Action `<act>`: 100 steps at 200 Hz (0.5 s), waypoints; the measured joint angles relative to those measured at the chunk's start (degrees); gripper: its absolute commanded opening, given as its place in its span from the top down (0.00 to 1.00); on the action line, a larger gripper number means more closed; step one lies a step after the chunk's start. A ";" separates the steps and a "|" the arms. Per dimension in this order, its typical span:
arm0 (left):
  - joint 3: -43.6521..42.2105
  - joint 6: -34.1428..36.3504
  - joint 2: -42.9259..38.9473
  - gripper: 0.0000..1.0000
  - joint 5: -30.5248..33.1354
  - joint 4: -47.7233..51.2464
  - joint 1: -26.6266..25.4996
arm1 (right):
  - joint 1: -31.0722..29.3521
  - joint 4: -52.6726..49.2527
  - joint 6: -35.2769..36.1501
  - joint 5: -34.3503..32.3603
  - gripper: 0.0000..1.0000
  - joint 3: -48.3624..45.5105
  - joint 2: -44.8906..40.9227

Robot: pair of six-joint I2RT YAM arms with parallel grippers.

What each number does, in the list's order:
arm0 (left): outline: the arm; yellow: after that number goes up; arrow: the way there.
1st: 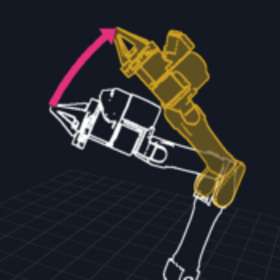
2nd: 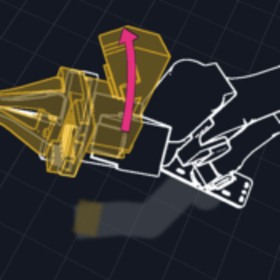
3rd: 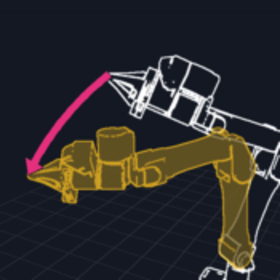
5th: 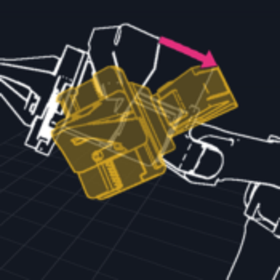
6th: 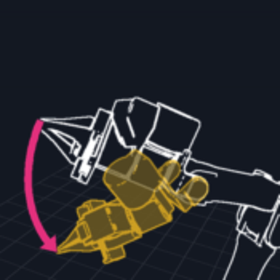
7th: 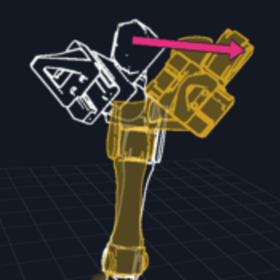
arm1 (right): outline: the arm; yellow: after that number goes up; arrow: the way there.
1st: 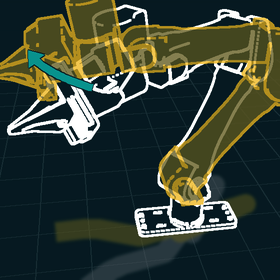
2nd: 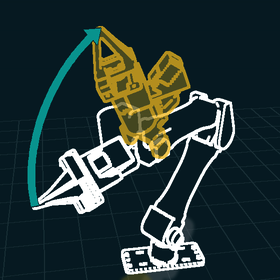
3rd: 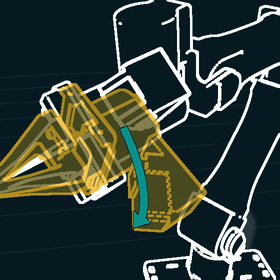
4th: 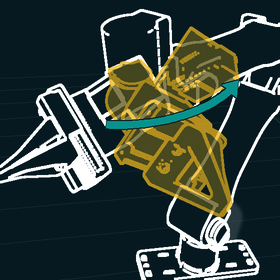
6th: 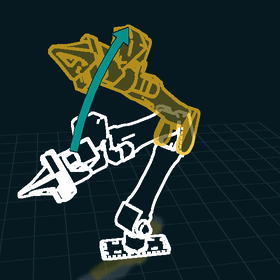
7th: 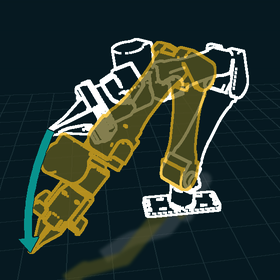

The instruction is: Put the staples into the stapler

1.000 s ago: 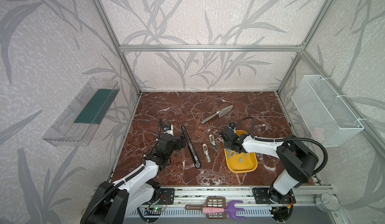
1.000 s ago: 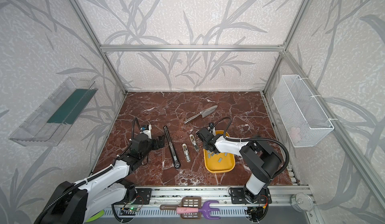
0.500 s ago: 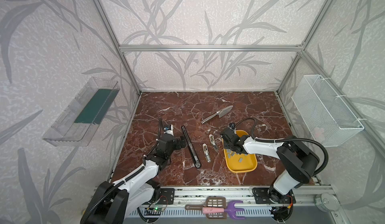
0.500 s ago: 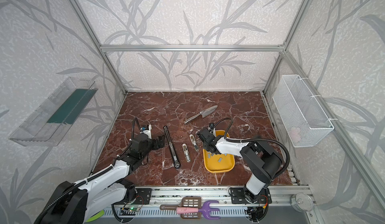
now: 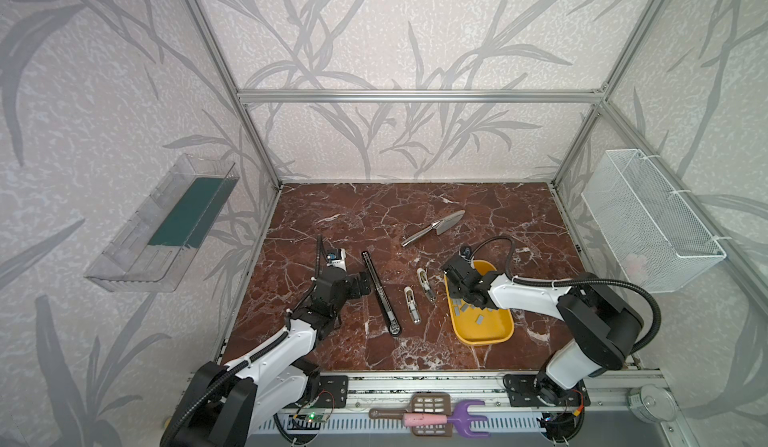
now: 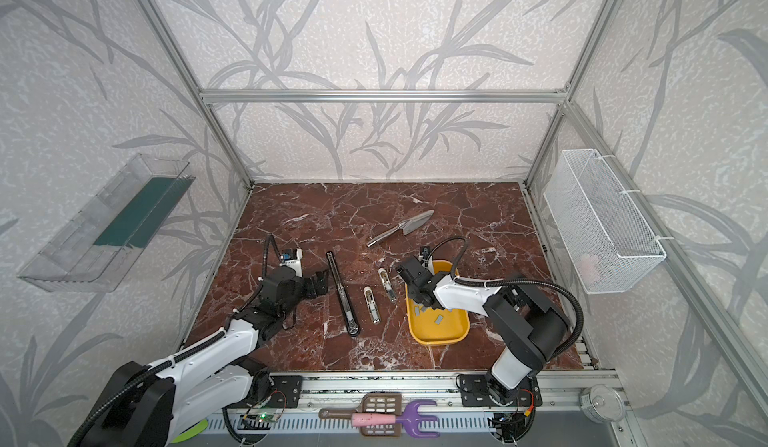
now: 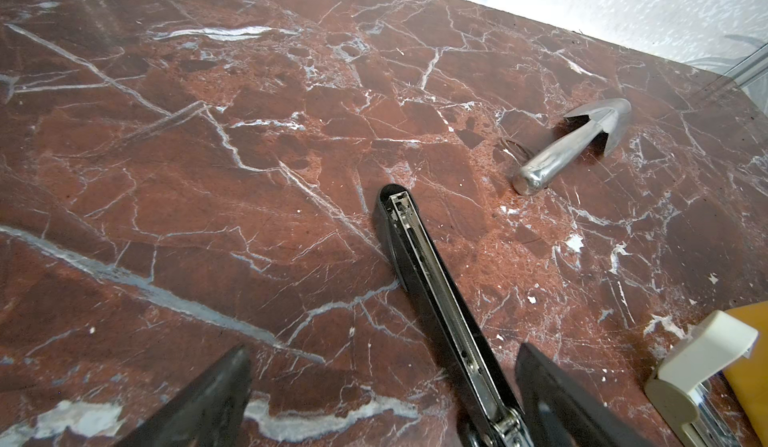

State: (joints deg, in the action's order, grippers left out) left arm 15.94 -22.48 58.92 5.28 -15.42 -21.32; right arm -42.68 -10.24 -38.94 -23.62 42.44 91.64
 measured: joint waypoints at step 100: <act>0.00 0.00 0.02 0.01 0.00 0.00 0.00 | 0.52 3.13 5.79 1.20 0.82 -7.21 -11.96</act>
State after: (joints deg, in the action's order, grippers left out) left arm 15.94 -22.48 58.94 5.28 -15.42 -21.32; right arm -42.15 -7.11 -33.15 -22.41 35.22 79.68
